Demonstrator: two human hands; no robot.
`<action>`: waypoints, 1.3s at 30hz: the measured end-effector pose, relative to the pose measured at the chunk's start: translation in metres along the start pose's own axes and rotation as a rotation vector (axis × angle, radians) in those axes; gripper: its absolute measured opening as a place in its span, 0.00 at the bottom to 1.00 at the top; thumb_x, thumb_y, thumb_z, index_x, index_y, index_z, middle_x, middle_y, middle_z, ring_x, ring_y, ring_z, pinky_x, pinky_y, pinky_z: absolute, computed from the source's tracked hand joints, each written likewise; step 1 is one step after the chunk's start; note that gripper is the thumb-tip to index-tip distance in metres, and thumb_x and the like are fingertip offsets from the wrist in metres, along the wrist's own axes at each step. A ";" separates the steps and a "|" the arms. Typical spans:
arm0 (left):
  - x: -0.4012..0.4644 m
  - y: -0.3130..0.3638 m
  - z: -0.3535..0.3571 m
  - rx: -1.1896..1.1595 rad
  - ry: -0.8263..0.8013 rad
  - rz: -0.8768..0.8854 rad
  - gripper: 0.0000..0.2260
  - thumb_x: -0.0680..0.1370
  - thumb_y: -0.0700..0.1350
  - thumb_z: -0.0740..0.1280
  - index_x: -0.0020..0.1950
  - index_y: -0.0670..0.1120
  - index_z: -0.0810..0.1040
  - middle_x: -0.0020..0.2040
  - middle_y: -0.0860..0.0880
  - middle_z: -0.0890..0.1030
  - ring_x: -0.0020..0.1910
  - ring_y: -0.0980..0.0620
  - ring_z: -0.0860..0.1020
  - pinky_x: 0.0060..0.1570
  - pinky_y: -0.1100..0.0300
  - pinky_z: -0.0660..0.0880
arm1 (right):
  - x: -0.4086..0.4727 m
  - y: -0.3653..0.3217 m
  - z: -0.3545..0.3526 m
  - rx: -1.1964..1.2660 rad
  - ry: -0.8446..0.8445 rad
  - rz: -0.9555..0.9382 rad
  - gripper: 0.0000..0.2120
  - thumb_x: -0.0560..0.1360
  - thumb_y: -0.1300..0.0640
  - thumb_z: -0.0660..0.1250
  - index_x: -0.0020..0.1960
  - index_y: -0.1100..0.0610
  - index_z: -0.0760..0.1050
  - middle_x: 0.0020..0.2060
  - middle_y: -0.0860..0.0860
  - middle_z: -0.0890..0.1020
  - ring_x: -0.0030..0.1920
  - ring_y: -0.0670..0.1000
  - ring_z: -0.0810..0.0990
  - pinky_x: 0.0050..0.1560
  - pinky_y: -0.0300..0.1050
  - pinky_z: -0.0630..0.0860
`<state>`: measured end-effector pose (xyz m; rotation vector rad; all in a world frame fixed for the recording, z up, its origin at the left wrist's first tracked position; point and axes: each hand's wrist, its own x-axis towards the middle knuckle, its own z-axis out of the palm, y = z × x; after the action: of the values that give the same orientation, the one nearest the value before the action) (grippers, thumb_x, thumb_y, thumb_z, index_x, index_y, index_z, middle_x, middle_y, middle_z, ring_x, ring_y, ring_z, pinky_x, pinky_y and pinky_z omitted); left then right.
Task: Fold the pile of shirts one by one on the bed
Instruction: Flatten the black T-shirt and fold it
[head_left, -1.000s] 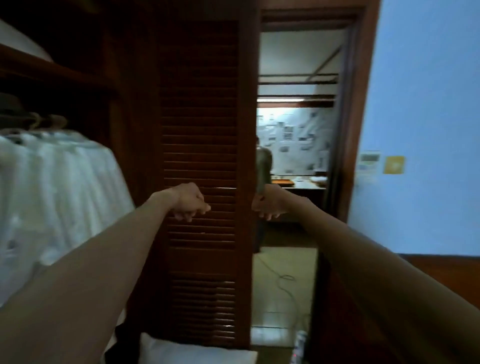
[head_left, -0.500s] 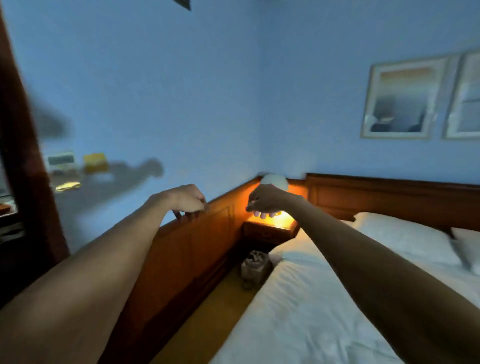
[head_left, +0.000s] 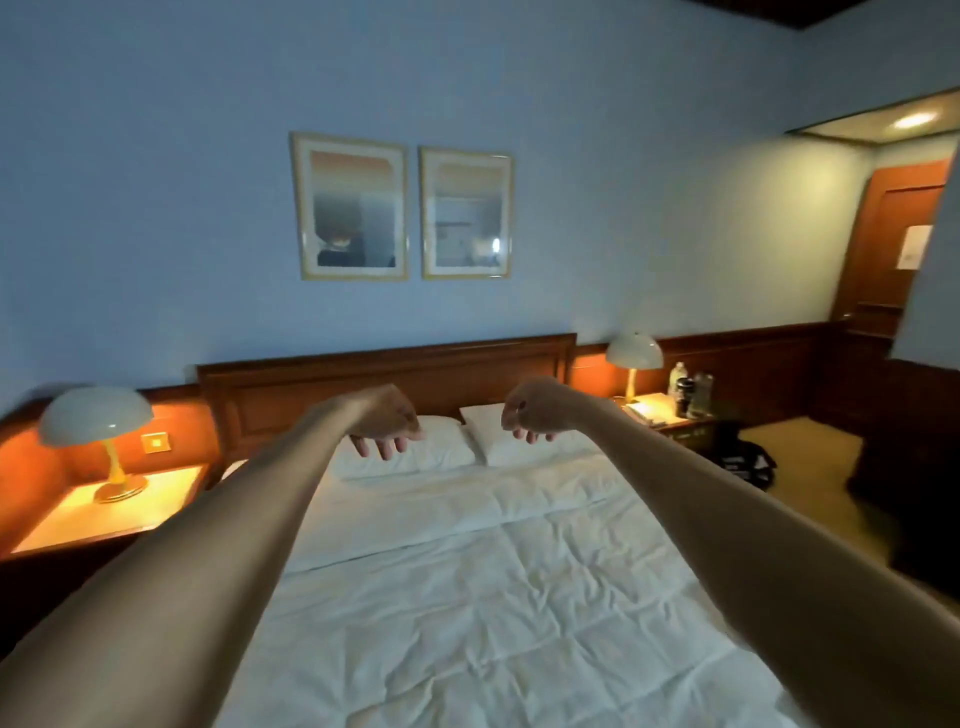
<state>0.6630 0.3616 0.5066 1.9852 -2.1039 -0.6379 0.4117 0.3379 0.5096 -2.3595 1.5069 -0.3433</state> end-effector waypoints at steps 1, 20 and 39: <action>0.021 0.021 0.009 0.015 -0.018 0.041 0.08 0.80 0.52 0.66 0.50 0.48 0.80 0.48 0.48 0.84 0.43 0.51 0.85 0.35 0.58 0.78 | -0.004 0.026 -0.007 0.010 0.018 0.039 0.07 0.79 0.60 0.64 0.50 0.58 0.81 0.42 0.51 0.83 0.41 0.50 0.84 0.36 0.43 0.79; 0.264 0.411 0.281 -0.018 -0.174 0.542 0.08 0.81 0.48 0.67 0.52 0.46 0.82 0.44 0.50 0.83 0.40 0.54 0.83 0.35 0.62 0.75 | -0.117 0.515 -0.098 0.027 0.120 0.478 0.09 0.79 0.63 0.62 0.47 0.57 0.81 0.41 0.54 0.85 0.40 0.51 0.85 0.32 0.35 0.76; 0.425 0.515 0.488 -0.084 -0.236 0.477 0.04 0.76 0.49 0.69 0.41 0.53 0.81 0.42 0.57 0.83 0.46 0.53 0.81 0.47 0.56 0.77 | -0.125 0.775 0.000 0.146 0.079 0.685 0.10 0.73 0.65 0.61 0.42 0.59 0.82 0.40 0.53 0.85 0.42 0.55 0.83 0.46 0.55 0.81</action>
<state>-0.0443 0.0422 0.2212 1.3384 -2.5113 -0.8753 -0.2847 0.1471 0.2029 -1.6017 2.1187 -0.3546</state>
